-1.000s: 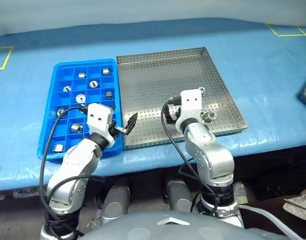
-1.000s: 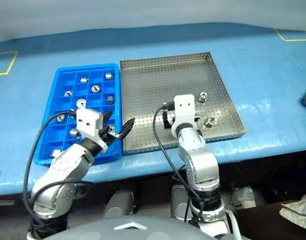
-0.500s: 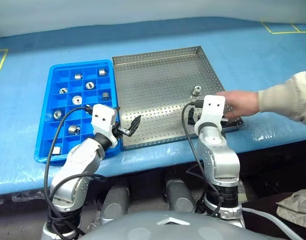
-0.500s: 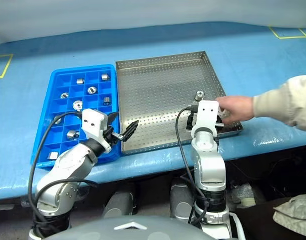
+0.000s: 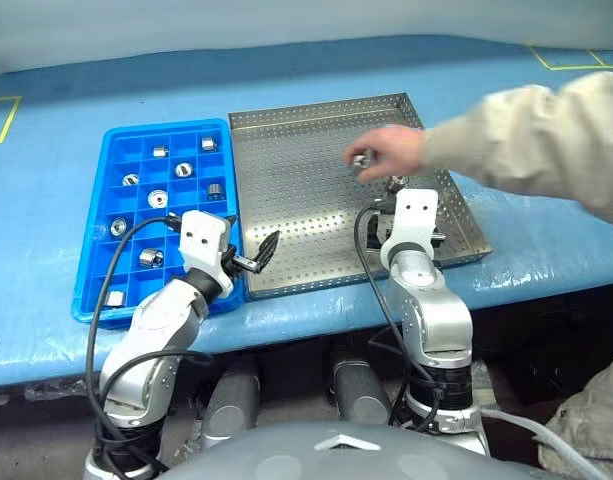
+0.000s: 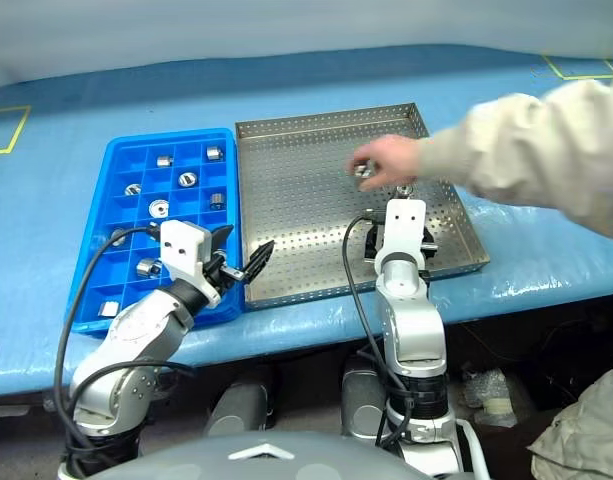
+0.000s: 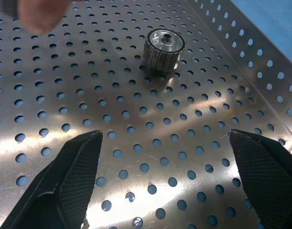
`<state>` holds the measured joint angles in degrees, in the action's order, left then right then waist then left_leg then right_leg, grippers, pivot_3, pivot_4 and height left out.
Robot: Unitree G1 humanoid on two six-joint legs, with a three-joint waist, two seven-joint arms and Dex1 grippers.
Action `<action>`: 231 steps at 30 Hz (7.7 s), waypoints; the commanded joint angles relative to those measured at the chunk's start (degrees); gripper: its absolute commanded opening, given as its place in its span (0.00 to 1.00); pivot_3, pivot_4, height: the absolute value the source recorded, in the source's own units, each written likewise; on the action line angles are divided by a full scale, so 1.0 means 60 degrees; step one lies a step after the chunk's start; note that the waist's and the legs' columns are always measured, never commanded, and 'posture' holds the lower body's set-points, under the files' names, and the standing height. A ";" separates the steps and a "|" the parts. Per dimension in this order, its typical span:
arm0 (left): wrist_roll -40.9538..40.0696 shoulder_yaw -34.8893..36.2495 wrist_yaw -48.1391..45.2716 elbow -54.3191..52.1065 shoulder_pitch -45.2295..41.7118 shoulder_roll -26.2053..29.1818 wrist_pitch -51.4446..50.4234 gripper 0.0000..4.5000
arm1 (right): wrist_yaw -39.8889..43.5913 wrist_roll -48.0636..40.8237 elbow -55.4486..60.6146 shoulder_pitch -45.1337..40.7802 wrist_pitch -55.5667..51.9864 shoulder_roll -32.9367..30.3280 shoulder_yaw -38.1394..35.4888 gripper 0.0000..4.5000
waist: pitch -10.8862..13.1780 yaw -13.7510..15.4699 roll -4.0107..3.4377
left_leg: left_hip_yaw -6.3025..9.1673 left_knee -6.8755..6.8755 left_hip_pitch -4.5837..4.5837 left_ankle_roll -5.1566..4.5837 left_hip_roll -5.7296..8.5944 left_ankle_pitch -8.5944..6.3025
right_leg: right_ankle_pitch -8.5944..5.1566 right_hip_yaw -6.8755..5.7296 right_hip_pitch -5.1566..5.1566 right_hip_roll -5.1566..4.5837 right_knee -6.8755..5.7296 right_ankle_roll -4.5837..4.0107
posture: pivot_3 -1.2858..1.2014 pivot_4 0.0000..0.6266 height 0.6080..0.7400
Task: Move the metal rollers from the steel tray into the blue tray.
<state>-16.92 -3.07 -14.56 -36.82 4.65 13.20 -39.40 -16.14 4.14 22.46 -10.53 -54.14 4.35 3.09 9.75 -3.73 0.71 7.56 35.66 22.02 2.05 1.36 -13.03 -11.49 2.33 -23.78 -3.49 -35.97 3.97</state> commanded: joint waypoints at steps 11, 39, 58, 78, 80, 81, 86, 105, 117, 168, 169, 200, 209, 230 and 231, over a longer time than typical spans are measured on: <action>-0.0043 0.0273 0.0106 -0.0405 0.0018 0.0073 0.0389 1.00 | 0.0528 -0.0506 -0.0553 -0.0768 0.0480 0.0680 0.0720 0.99 | 0.0000 0.0055 0.0000 | 0.0001 0.0001 -0.0001 0.0000 0.0000 0.0000 | 0.0001 0.0000 0.0002 0.0000 -0.0002 0.0001 | 0.53 0.24 1.00; -0.0024 0.0363 0.0569 -0.0789 0.0478 -0.0111 0.0513 1.00 | -0.0107 -0.0680 -0.9124 -0.4791 0.4865 0.0788 -0.0660 0.91 | -0.0001 0.0412 -0.0004 | 0.0005 -0.0007 -0.0018 -0.0002 0.0005 0.0000 | 0.0035 0.0004 0.0013 0.0006 -0.0005 -0.0003 | 0.57 0.24 1.00; 0.0591 0.1646 0.2070 -0.1233 0.1869 -0.1018 0.1569 1.00 | 0.3487 -0.1462 -0.4309 -0.4762 0.2382 0.1438 0.2570 0.38 | 0.0009 0.0627 -0.0017 | 0.0018 -0.0024 -0.0030 -0.0001 0.0001 0.0000 | -0.0006 -0.0004 0.0012 0.0008 -0.0012 -0.0017 | 0.62 0.24 1.00; 0.1230 0.1801 0.2875 -0.2408 0.3946 -0.1989 0.2300 1.00 | 0.4596 -0.1718 -0.9907 -0.6978 0.5103 0.2551 0.3041 0.54 | 0.0007 0.2320 -0.0011 | 0.0032 -0.0035 -0.0024 0.0006 0.0001 -0.0001 | -0.0020 -0.0029 -0.0001 0.0013 -0.0010 -0.0032 | 0.71 0.24 1.00; 0.1182 0.1777 0.2803 -0.2340 0.3821 -0.1970 0.2260 1.00 | 0.4568 -0.1807 -0.9898 -0.6916 0.5034 0.2449 0.2913 0.67 | 0.0006 0.2397 -0.0014 | 0.0031 -0.0036 -0.0025 0.0009 0.0001 -0.0003 | -0.0021 -0.0029 -0.0003 0.0014 -0.0010 -0.0033 | 0.70 0.24 1.00; 0.1142 0.1774 0.2758 -0.2300 0.3745 -0.1953 0.2219 1.00 | 0.4552 -0.1867 -0.9691 -0.6822 0.4943 0.2391 0.2854 0.73 | 0.0006 0.2412 -0.0014 | 0.0031 -0.0036 -0.0025 0.0009 0.0001 -0.0003 | -0.0021 -0.0029 -0.0004 0.0015 -0.0011 -0.0032 | 0.70 0.24 1.00; 0.1071 0.1651 0.2534 -0.1935 0.3100 -0.1745 0.1959 1.00 | 0.4129 -0.2036 -0.7510 -0.5835 0.4096 0.1677 0.2693 0.88 | 0.0010 0.2415 -0.0017 | 0.0031 -0.0035 0.0005 0.0015 0.0000 0.0000 | -0.0021 -0.0029 -0.0030 0.0018 -0.0011 -0.0032 | 0.67 0.24 1.00; 0.0633 0.0991 0.1359 -0.0163 0.0603 -0.1014 0.1308 1.00 | -0.3088 -0.0550 -0.4507 -0.3479 0.4170 0.1555 -0.1437 0.88 | -0.0009 0.0710 -0.0014 | 0.0017 -0.0014 0.0103 0.0037 0.0001 0.0045 | 0.0051 -0.0009 -0.0117 0.0016 -0.0016 -0.0020 | 0.55 0.24 1.00; 0.0569 0.0830 0.1179 -0.0307 0.0762 -0.1011 0.1332 1.00 | -0.4474 -0.0995 -1.0363 -0.6371 0.7015 0.0501 -0.2884 0.88 | -0.0008 0.0331 -0.0018 | -0.0007 0.0005 0.0094 0.0004 0.0008 0.0071 | 0.0109 0.0028 -0.0097 0.0016 -0.0012 -0.0032 | 0.57 0.24 1.00; 0.0972 0.2178 0.0884 -0.2240 0.6908 -0.1427 0.5593 1.00 | 0.6618 -0.1956 -0.3847 -0.4554 0.1384 -0.0254 0.5501 0.38 | -0.0002 0.1564 -0.0036 | 0.0030 -0.0003 0.0123 -0.0007 0.0005 0.0081 | 0.0054 -0.0026 -0.0124 0.0002 -0.0015 -0.0029 | 0.69 0.24 1.00; 0.0999 0.2152 0.0891 -0.2217 0.6914 -0.1448 0.5624 1.00 | 0.6724 -0.1882 -0.3740 -0.4467 0.1325 -0.0364 0.5630 0.38 | -0.0002 0.1631 -0.0035 | 0.0031 -0.0004 0.0124 -0.0006 0.0005 0.0081 | 0.0054 -0.0029 -0.0126 0.0002 -0.0015 -0.0029 | 0.69 0.24 1.00; -0.0051 -0.0585 -0.0995 -0.0008 0.0582 0.0362 0.2592 1.00 | -0.2092 -0.0279 -0.6766 -0.4398 0.5858 0.1198 -0.1382 0.99 | -0.0030 0.0169 -0.0025 | -0.0011 -0.0006 0.0095 0.0027 -0.0002 0.0104 | 0.0137 0.0018 -0.0118 0.0015 -0.0023 -0.0049 | 0.53 0.24 1.00; -0.0133 -0.1262 -0.0885 -0.0124 0.0902 -0.0049 0.2705 1.00 | -0.2505 -0.1204 -1.1720 -0.6766 0.7589 0.0408 -0.2694 0.99 | -0.0028 0.0025 -0.0028 | -0.0022 -0.0005 0.0089 0.0003 -0.0003 0.0116 | 0.0162 0.0036 -0.0107 0.0022 -0.0022 -0.0009 | 0.55 0.24 1.00; -0.0114 -0.0464 -0.0214 -0.0637 0.2071 -0.0235 0.3424 1.00 | 0.0647 -0.1708 -0.9611 -0.5408 0.6261 0.1233 -0.0870 0.38 | -0.0021 0.0256 -0.0044 | -0.0022 -0.0004 0.0082 -0.0024 0.0004 0.0132 | 0.0146 0.0062 -0.0102 0.0034 -0.0020 0.0001 | 0.59 0.24 1.00; -0.0227 -0.0346 -0.0191 -0.0710 0.2182 -0.0276 0.3477 1.00 | 0.1226 -0.1797 -0.8815 -0.5069 0.5821 0.1351 -0.0357 0.38 | -0.0021 0.0280 -0.0048 | -0.0018 -0.0004 0.0083 -0.0024 0.0003 0.0132 | 0.0145 0.0060 -0.0103 0.0035 -0.0019 0.0000 | 0.59 0.24 1.00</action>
<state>-17.05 -6.46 -16.15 -38.06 17.51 11.92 -20.37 -14.15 -5.66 -38.38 -42.20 -15.93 7.62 -3.61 9.63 -2.05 0.42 7.45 35.60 22.53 1.91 1.38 -12.24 -10.63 2.70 -24.42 -3.29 -36.08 3.96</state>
